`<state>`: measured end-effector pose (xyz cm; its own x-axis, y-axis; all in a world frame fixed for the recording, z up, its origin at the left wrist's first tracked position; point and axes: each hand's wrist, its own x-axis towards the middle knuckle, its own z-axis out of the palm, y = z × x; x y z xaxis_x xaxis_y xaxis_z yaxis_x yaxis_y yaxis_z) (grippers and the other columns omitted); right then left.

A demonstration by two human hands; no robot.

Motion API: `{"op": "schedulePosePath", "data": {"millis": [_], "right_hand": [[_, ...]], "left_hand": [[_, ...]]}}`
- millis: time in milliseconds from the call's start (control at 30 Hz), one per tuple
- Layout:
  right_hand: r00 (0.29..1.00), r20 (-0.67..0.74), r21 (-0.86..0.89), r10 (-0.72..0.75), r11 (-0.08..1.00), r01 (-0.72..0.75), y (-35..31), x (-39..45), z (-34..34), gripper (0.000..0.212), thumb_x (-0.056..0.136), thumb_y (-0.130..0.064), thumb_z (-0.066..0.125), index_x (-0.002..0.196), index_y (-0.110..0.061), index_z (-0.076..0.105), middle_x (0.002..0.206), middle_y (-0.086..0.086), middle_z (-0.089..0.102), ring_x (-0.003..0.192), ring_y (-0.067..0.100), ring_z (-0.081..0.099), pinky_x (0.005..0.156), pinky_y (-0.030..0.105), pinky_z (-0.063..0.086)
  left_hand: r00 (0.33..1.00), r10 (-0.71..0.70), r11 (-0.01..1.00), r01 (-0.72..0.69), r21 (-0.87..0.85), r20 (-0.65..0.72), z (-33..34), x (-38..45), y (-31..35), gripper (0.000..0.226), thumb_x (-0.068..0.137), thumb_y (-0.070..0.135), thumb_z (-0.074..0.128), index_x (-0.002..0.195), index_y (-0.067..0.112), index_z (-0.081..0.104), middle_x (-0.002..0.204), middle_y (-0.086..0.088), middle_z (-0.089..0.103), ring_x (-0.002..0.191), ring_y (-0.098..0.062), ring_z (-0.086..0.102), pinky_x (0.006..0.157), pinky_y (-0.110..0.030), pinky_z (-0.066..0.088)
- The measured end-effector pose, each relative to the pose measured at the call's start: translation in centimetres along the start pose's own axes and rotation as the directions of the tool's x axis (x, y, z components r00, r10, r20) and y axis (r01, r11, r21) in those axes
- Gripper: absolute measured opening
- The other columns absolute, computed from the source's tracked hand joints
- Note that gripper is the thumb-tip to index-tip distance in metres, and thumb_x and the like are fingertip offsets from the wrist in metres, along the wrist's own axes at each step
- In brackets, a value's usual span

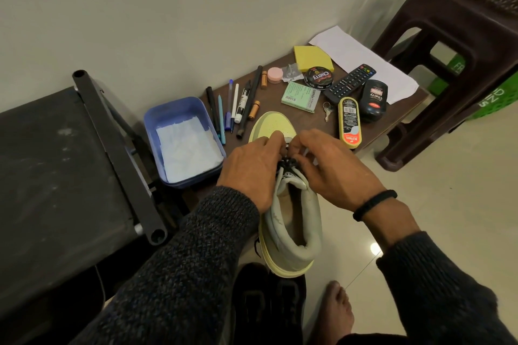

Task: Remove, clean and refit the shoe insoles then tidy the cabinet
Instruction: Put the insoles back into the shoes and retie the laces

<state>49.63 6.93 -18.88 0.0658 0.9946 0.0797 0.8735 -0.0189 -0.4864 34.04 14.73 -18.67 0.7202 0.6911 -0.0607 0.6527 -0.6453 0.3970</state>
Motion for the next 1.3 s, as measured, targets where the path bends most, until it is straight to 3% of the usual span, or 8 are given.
{"op": "schedulePosePath", "data": {"millis": [433, 567, 633, 800, 933, 1067, 1167, 1300], "right_hand": [[1.0, 0.012, 0.033, 0.015, 0.999, -0.015, -0.1, 0.6, 0.3, 0.008, 0.101, -0.014, 0.044, 0.098, -0.02, 0.047, 0.092, -0.001, 0.051, 0.08, 0.017, 0.047, 0.071, 0.035, 0.043], [0.996, -0.06, 0.083, 0.071, 0.994, -0.066, 0.2, 0.7, 0.5, 0.012, 0.104, -0.024, 0.05, 0.115, -0.023, 0.055, 0.098, -0.002, 0.061, 0.087, 0.015, 0.056, 0.074, 0.033, 0.049], [0.992, -0.098, 0.036, 0.078, 0.997, -0.075, 0.1, 0.9, 0.9, 0.012, 0.101, -0.023, 0.055, 0.113, -0.025, 0.058, 0.095, -0.004, 0.061, 0.085, 0.014, 0.056, 0.074, 0.038, 0.052], [0.98, -0.127, -0.002, 0.152, 0.988, -0.154, -0.4, 1.4, 1.2, 0.005, 0.099, -0.02, 0.053, 0.098, -0.025, 0.053, 0.09, -0.003, 0.061, 0.082, 0.019, 0.057, 0.071, 0.045, 0.053], [0.947, -0.145, 0.266, 0.286, 0.933, -0.241, -1.2, 1.2, -0.3, 0.003, 0.101, -0.018, 0.053, 0.102, -0.021, 0.054, 0.092, -0.007, 0.062, 0.081, 0.012, 0.061, 0.069, 0.034, 0.053], [0.991, 0.119, 0.356, 0.06, 0.929, -0.099, -2.1, 0.0, -3.5, 0.041, 0.089, -0.029, 0.075, 0.126, -0.031, 0.058, 0.123, -0.018, 0.058, 0.108, 0.002, 0.059, 0.084, 0.025, 0.057], [0.953, 0.303, 0.133, 0.002, 0.99, -0.045, -2.4, -2.0, -3.1, 0.07, 0.081, -0.032, 0.081, 0.142, -0.043, 0.047, 0.141, -0.021, 0.046, 0.121, -0.006, 0.048, 0.093, 0.012, 0.046], [1.0, 0.006, -0.081, 0.028, 0.996, -0.028, -2.6, -2.3, -1.5, 0.063, 0.083, -0.046, 0.074, 0.14, -0.034, 0.051, 0.131, -0.01, 0.052, 0.103, 0.003, 0.053, 0.088, 0.03, 0.054]], "left_hand": [[0.996, -0.062, 0.988, 0.053, -0.145, -0.057, -0.1, -0.5, 0.0, 0.019, 0.098, 0.013, 0.053, 0.102, 0.025, 0.039, 0.095, 0.001, 0.058, 0.087, -0.021, 0.056, 0.074, -0.033, 0.039], [0.994, -0.094, 0.979, 0.081, -0.189, -0.059, -0.6, -0.5, -0.2, 0.013, 0.101, 0.012, 0.048, 0.103, 0.023, 0.041, 0.086, 0.002, 0.057, 0.082, -0.023, 0.058, 0.07, -0.034, 0.041], [0.994, -0.106, 0.977, 0.099, -0.187, -0.031, -1.0, -0.5, 0.0, 0.002, 0.105, 0.02, 0.044, 0.106, 0.022, 0.046, 0.088, 0.001, 0.058, 0.085, -0.021, 0.058, 0.073, -0.033, 0.042], [0.996, -0.092, 0.978, 0.088, -0.189, -0.012, -2.0, -2.4, 1.1, 0.025, 0.104, 0.049, 0.04, 0.114, 0.027, 0.049, 0.103, 0.002, 0.058, 0.094, -0.017, 0.056, 0.083, -0.038, 0.051], [0.988, -0.157, 0.981, 0.158, -0.112, 0.016, -2.8, -4.4, 0.2, 0.043, 0.085, 0.07, 0.059, 0.097, 0.032, 0.044, 0.095, 0.009, 0.051, 0.087, -0.012, 0.051, 0.076, -0.032, 0.045], [0.955, -0.289, 0.953, 0.293, -0.072, 0.063, -2.7, -4.8, -0.2, 0.049, 0.079, 0.076, 0.062, 0.077, 0.027, 0.058, 0.076, 0.007, 0.061, 0.075, -0.012, 0.058, 0.065, -0.029, 0.046], [0.944, -0.325, 0.938, 0.33, -0.107, 0.061, -1.8, -5.0, 0.2, 0.048, 0.082, 0.072, 0.062, 0.076, 0.025, 0.063, 0.081, 0.001, 0.063, 0.077, -0.017, 0.061, 0.061, -0.029, 0.044], [0.935, -0.344, 0.921, 0.354, -0.164, 0.084, -2.0, -4.7, 0.2, 0.046, 0.081, 0.066, 0.069, 0.089, 0.022, 0.073, 0.088, 0.001, 0.067, 0.08, -0.014, 0.062, 0.064, -0.026, 0.046]]}}
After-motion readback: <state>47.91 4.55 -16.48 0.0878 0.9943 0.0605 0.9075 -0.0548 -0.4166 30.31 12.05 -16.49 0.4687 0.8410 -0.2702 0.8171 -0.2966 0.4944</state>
